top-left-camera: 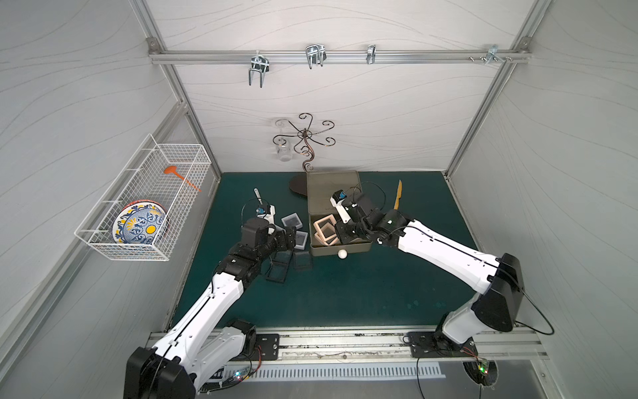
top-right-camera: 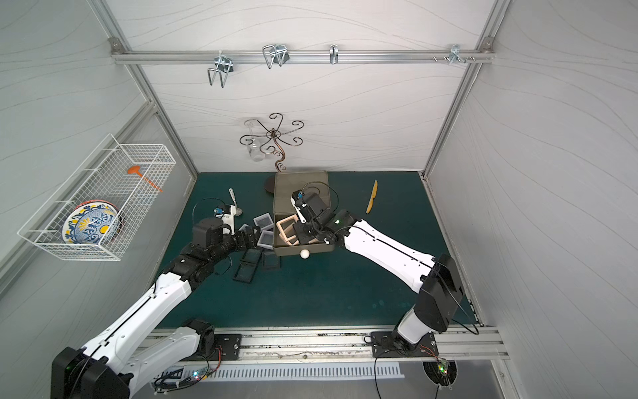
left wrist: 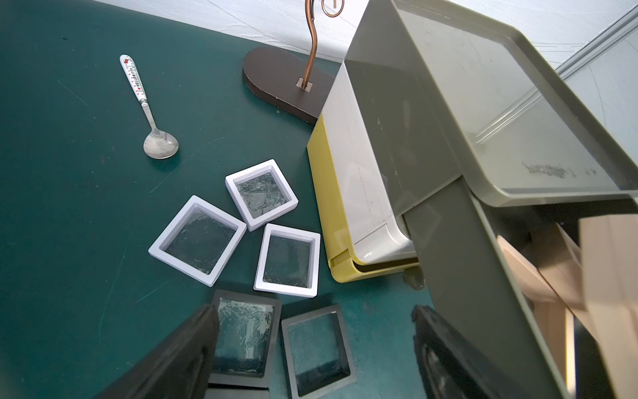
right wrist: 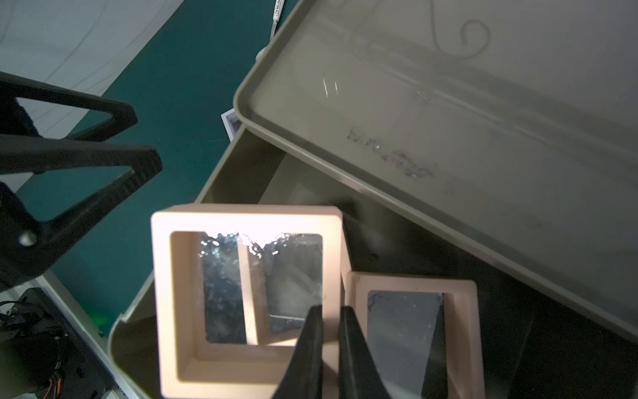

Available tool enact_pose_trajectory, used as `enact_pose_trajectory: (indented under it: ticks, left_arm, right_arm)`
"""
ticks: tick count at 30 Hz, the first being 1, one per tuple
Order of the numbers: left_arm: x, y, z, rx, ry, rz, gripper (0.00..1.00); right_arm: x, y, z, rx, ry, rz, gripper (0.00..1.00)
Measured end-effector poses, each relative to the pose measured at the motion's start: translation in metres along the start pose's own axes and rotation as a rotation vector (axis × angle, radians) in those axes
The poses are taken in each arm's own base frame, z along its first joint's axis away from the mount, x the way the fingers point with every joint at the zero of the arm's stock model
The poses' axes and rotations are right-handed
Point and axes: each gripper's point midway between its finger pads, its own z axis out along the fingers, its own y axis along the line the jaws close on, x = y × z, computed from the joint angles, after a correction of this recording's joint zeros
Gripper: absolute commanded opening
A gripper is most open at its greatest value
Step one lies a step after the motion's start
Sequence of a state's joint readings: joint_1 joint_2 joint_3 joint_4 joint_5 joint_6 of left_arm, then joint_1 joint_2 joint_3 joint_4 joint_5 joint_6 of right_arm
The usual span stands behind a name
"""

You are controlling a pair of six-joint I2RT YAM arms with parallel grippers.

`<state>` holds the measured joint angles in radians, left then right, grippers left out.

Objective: Place the brooch boxes into the drawer by color
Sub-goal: Place the brooch box in the drawer, then pick up the brooch box from the center of the board.

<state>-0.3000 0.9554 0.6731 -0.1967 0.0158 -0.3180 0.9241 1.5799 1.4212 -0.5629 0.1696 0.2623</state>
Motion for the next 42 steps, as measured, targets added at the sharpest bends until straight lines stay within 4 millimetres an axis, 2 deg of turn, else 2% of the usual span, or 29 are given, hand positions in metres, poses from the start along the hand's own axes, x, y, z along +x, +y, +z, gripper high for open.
enact_pose_trajectory:
  ticks: [5,10,12,15,17,18,21,22,23,26,31,34,38,42]
  left_arm:
    - [0.0,-0.001,0.0,0.004,0.001,0.0,0.91]
    - [0.001,-0.001,0.0,0.007,0.003,0.0,0.91]
    - [0.001,-0.002,0.0,0.01,0.005,0.0,0.91]
    - [0.001,-0.003,0.0,0.016,0.007,0.0,0.91]
    - [0.002,-0.003,0.0,0.02,0.01,0.0,0.91]
    - [0.002,-0.004,0.0,0.023,0.01,0.0,0.91]
    - [0.002,-0.005,0.0,0.029,0.012,0.0,0.91]
    - [0.002,-0.005,0.0,0.032,0.014,0.0,0.91]
    - [0.003,-0.006,0.0,0.035,0.014,0.0,0.91]
    - [0.003,-0.008,0.0,0.044,0.018,0.0,0.91]
    - [0.004,-0.01,0.0,0.054,0.024,0.005,0.92]
    - [0.004,-0.01,0.0,0.056,0.024,0.009,0.92]
    - [0.004,-0.01,0.0,0.056,0.022,0.015,0.92]
    - [0.004,-0.01,-0.001,0.056,0.021,0.017,0.92]
  right_arm:
    - [0.003,0.002,0.006,0.008,0.017,-0.003,0.3]
    - [0.0,0.002,0.004,0.01,0.007,0.002,0.37]
    - [-0.003,0.0,-0.002,0.011,-0.01,0.005,0.4]
    - [-0.012,-0.011,-0.025,0.007,-0.077,0.034,0.45]
    - [-0.019,-0.034,-0.047,0.021,-0.133,0.083,0.48]
    - [-0.022,-0.052,-0.06,0.038,-0.166,0.123,0.49]
    - [-0.022,-0.12,-0.086,0.134,-0.235,0.267,0.56]
    - [-0.017,-0.145,-0.09,0.175,-0.239,0.317,0.56]
    - [-0.011,-0.162,-0.09,0.202,-0.232,0.355,0.57]
    - [0.018,-0.205,-0.069,0.245,-0.141,0.456,0.6]
    - [0.064,-0.24,-0.017,0.236,0.065,0.565,0.61]
    - [0.076,-0.251,0.012,0.233,0.159,0.584,0.6]
    - [0.078,-0.265,0.05,0.228,0.23,0.585,0.54]
    - [0.086,-0.273,0.075,0.229,0.287,0.588,0.49]
